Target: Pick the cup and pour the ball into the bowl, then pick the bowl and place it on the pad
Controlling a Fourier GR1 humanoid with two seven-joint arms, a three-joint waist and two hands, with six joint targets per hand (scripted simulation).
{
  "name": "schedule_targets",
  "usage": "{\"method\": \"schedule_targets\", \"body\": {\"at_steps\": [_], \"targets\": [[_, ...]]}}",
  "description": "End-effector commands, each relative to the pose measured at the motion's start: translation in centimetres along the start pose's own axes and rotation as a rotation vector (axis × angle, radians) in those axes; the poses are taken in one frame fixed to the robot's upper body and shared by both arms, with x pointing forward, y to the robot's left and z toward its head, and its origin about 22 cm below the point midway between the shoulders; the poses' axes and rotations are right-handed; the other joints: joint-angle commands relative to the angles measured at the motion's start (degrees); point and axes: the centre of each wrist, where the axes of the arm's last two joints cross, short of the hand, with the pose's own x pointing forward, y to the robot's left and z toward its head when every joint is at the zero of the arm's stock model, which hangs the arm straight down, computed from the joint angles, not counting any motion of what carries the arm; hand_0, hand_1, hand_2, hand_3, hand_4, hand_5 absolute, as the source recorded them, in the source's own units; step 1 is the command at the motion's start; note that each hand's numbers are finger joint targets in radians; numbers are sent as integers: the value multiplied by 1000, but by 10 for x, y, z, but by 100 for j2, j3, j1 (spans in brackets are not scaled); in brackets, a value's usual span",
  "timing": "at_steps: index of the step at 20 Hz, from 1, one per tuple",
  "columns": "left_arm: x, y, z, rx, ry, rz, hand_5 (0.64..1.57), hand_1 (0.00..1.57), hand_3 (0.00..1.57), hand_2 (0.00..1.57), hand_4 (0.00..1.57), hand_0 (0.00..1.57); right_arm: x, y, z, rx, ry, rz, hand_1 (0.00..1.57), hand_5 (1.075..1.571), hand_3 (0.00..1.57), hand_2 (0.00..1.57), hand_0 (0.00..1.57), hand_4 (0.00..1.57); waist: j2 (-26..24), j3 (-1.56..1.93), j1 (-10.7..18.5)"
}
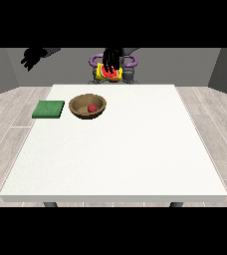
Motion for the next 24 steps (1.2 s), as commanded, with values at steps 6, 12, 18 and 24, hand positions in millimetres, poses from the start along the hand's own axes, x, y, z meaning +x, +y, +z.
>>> {"method": "schedule_targets", "body": {"at_steps": [6, 12, 18, 24], "targets": [[-96, 58, -22, 169, 208, 899, 1551, 0, 0, 0, 1180, 0, -1, -12, 6, -131, -1, -2, 0, 1557, 0, 0, 0, 784, 22, -74, 1023], [-153, 86, -20, 171, 131, 1427, 1570, 0, 0, 0, 1058, 0, -29, 2, 11, -195, 21, -34, 0, 1558, 0, 0, 0, 778, 360, -38, 1505], [-236, 86, -2, 119, -5, 1589, 1561, 0, 0, 0, 1058, 0, -60, 2, 26, -249, -1, -64, 0, 1566, 0, 0, 0, 730, 770, 8, 1830], [-317, 110, 17, 172, -13, 1597, 1558, 0, 0, 0, 1039, 0, -87, 26, 22, -189, -28, -125, 0, 1566, 0, 0, 0, 722, 1263, 13, 1554]]}}
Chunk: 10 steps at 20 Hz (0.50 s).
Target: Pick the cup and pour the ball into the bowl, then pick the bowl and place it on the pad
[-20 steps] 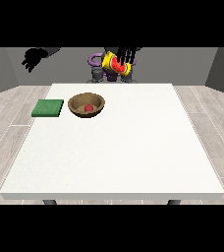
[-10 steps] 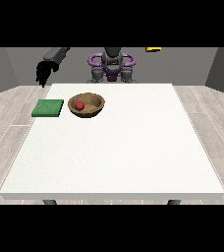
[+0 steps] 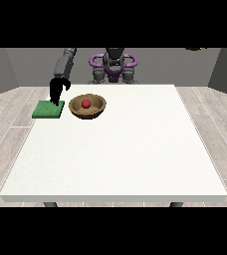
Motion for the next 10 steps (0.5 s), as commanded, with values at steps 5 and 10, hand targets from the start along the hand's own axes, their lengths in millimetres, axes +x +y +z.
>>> {"method": "schedule_targets", "body": {"at_steps": [5, 10], "targets": [[17, 56, 22, 10, -37, 15, 1544, 0, 0, 0, 995, 0, -13, 29, -25, 21, -28, -29, 0, 1557, 0, 0, 0, 595, 370, 9, -41], [47, 66, 26, 10, -77, 12, 1535, 0, 0, 0, 1008, 0, -27, 6, -21, 25, -39, -45, 0, 1558, 0, 0, 0, 553, 659, 15, -40]]}}
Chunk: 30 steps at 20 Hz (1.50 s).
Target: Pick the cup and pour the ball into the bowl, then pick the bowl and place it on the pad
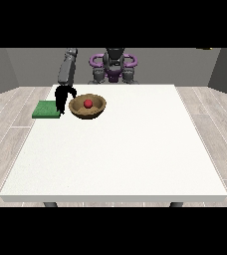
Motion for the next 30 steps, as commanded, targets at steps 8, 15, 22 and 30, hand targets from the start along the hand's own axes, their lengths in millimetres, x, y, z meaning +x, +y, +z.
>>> {"method": "schedule_targets", "body": {"at_steps": [8, 15, 22, 30], "targets": [[20, 8, 21, -23, -45, -1, 1539, 0, 0, 0, 1013, 0, -15, -7, -4, -35, -39, 8, 0, 1548, 0, 0, 0, 469, 297, 3, 218], [45, 33, 20, -4, -81, -22, 1537, 0, 0, 0, 1023, 0, -27, 39, -7, 2, -45, -8, 0, 1550, 0, 0, 0, 448, 460, 0, 123], [43, 55, 32, 47, -130, -29, 1535, 0, 0, 0, 1018, 0, -34, 19, 0, -154, 96, 70, 878, 1514, 0, 580, 878, 608, 737, -6, 15], [56, 56, 30, -8, -165, 21, 1519, 0, 0, 0, 1112, 0, -27, -32, 18, -293, 91, 309, 1571, 1525, 1413, 1571, 1571, 922, 952, -16, 312]]}}
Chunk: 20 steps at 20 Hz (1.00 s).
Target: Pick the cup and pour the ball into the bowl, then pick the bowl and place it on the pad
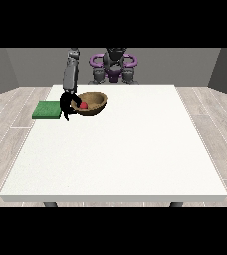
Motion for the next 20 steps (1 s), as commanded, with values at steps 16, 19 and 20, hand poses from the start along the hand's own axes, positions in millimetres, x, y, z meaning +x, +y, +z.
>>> {"method": "schedule_targets", "body": {"at_steps": [16, 19, 20], "targets": [[-66, 63, 57, 121, 165, -18, 1540, 0, 0, 0, 1203, 0, 126, -82, -66, -57, 275, 442, 1571, 1563, 724, 1571, 1571, 1050, -601, 197, -807], [-82, 54, 63, 146, 214, -13, 1545, 0, 0, 0, 1198, 0, 159, -97, -78, -59, 318, 459, 1571, 1567, 545, 1571, 1571, 1101, -976, 198, -983], [-73, 63, 65, 147, 176, -15, 1545, 0, 0, 0, 1201, 0, 172, -117, -80, -64, 257, 393, 1571, 1566, 674, 1571, 1571, 1081, -651, 203, -953]]}}
